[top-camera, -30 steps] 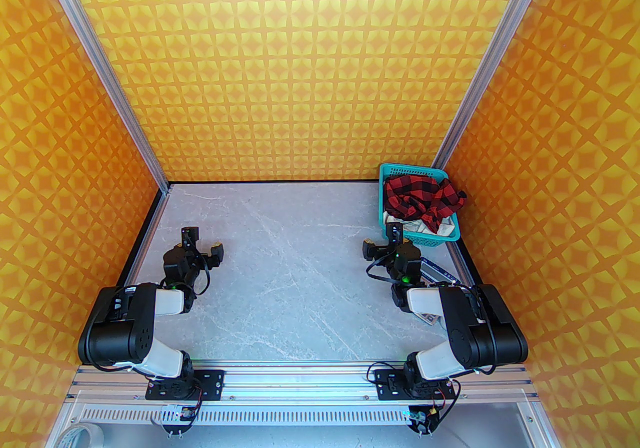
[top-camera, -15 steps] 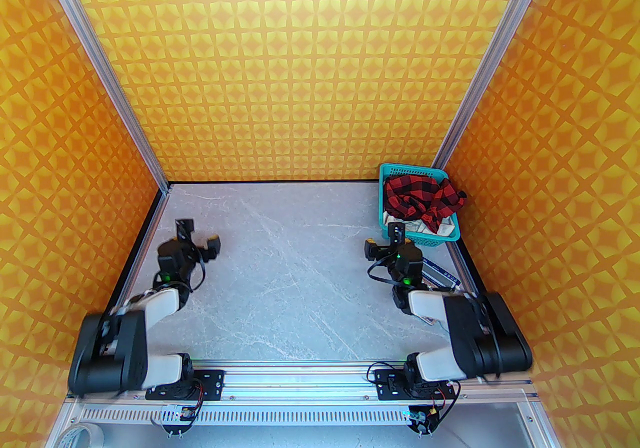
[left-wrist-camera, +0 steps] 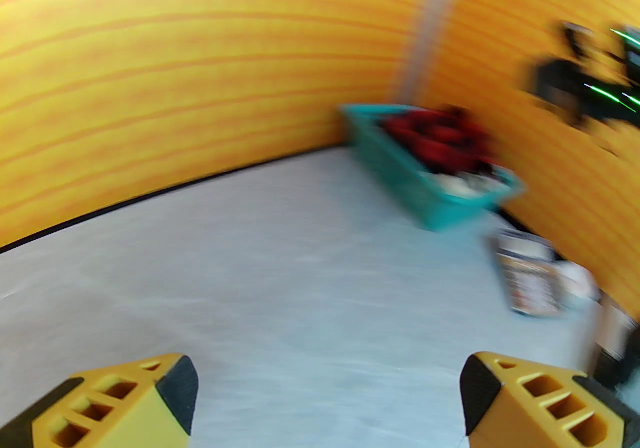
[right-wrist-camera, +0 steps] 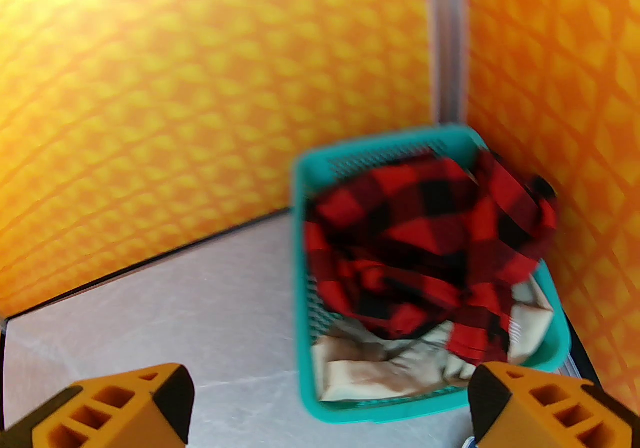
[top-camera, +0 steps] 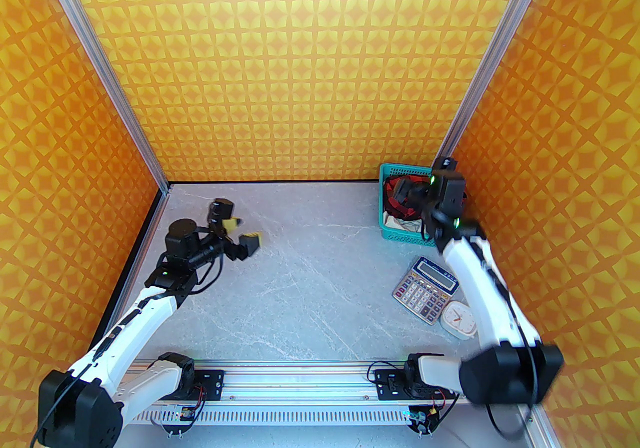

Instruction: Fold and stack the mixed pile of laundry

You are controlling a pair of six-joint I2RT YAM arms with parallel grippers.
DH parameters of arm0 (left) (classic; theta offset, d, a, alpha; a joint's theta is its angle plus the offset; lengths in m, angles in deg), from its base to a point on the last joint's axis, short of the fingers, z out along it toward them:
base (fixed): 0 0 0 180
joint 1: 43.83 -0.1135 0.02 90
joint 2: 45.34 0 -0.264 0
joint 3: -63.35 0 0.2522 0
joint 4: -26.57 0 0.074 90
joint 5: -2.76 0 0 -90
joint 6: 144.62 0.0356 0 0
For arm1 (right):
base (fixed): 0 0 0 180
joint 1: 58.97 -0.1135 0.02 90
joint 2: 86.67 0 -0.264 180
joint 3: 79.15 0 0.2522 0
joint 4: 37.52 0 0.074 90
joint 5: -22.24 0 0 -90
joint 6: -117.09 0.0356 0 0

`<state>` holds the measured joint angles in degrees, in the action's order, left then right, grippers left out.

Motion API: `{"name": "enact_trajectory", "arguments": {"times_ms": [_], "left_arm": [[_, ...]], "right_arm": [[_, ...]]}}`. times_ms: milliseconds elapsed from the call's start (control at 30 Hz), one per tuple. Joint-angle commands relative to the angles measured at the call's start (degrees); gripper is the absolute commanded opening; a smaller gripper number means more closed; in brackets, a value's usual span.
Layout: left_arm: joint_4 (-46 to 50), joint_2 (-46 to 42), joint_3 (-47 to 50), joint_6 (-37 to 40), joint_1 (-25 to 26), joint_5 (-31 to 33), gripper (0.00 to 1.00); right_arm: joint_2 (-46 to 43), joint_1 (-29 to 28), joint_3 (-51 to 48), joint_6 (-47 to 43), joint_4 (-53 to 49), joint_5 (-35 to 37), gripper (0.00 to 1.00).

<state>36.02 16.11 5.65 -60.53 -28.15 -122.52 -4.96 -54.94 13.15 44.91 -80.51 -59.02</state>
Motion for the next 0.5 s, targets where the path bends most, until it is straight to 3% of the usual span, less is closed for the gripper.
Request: {"name": "enact_trajectory", "arguments": {"times_ms": [0, 133, 333, 400, 467], "left_arm": [[1.9, 0.7, -0.4, 0.7, 0.6, -9.4, 0.92], [2.0, 2.4, -0.3, 0.9, 0.7, -10.2, 0.92], [2.1, 5.9, -0.7, 1.1, 0.7, -10.2, 0.95], [1.7, 6.8, -0.8, 0.8, 0.6, -10.2, 0.95], [1.5, 7.7, -0.9, 0.6, 0.7, -10.2, 0.95]], "right_arm": [[9.1, 2.2, 4.2, 3.6, -10.2, -3.9, 0.97], [19.0, 3.4, 11.3, 3.0, -9.7, -2.2, 0.98], [31.3, 3.6, 19.7, 0.9, -9.8, -0.3, 0.92], [33.6, 3.6, 20.9, 0.5, -8.9, -0.3, 0.82], [35.2, 3.6, 22.2, -0.3, -8.4, -0.2, 0.65]]}}
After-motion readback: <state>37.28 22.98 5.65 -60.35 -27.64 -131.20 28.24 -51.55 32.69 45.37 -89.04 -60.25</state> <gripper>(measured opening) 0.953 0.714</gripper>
